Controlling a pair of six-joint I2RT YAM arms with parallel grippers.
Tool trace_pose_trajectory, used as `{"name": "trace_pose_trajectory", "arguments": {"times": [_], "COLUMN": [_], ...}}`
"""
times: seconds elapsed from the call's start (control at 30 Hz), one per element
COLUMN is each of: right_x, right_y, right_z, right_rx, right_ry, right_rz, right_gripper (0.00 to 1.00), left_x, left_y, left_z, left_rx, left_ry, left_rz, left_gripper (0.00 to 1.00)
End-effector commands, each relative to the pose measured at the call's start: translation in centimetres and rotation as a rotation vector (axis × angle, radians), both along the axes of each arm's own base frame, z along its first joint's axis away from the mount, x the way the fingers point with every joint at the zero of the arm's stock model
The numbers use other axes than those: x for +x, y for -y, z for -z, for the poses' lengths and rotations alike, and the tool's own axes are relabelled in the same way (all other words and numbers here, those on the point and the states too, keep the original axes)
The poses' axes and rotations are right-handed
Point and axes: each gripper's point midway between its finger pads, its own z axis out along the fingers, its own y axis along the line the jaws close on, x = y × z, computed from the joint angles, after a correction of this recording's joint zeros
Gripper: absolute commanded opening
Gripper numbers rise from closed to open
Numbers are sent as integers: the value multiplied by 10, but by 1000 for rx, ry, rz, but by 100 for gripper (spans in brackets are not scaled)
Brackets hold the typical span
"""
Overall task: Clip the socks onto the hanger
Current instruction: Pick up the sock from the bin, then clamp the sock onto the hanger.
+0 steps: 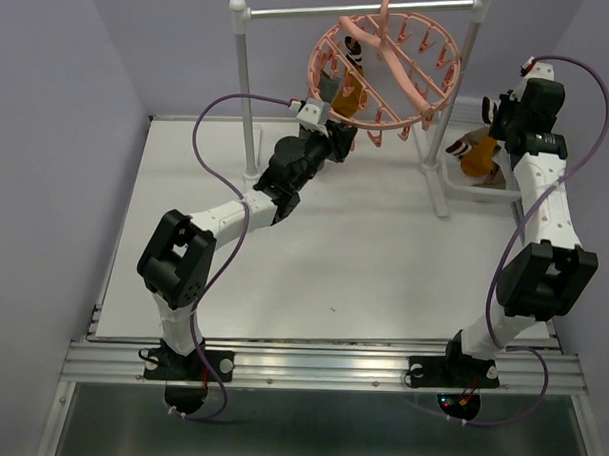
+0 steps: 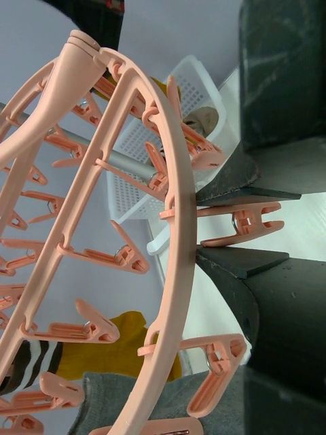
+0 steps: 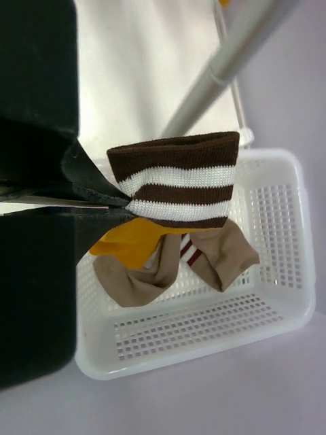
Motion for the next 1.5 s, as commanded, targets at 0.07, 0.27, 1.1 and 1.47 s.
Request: {"name": "trace_pose_trajectory", "arguments": {"times": [0.07,0.27,1.1,1.47], "right_x": [-37,-53,-173,-175], "right_y": [-33,-9,-178,-223], "right_z": [-98,-153,-82,-41], "right_rx": [44,-18,501,598], "right_ry": [283,400,267,223], "right_rz": [-131,8,-755,-914], "right_gripper": [1,1,1,1], "left_x": [4,1,-4,-6], "left_y": [-9,-9,-20,-9], "left_z": [-51,-46,-61,-79], "left_rx": [-102,-96,-166,-223], "left_ry": [76,67,22,24], "left_rz": [-50,-46,-68,-12], "left_gripper": [0,0,0,0]}}
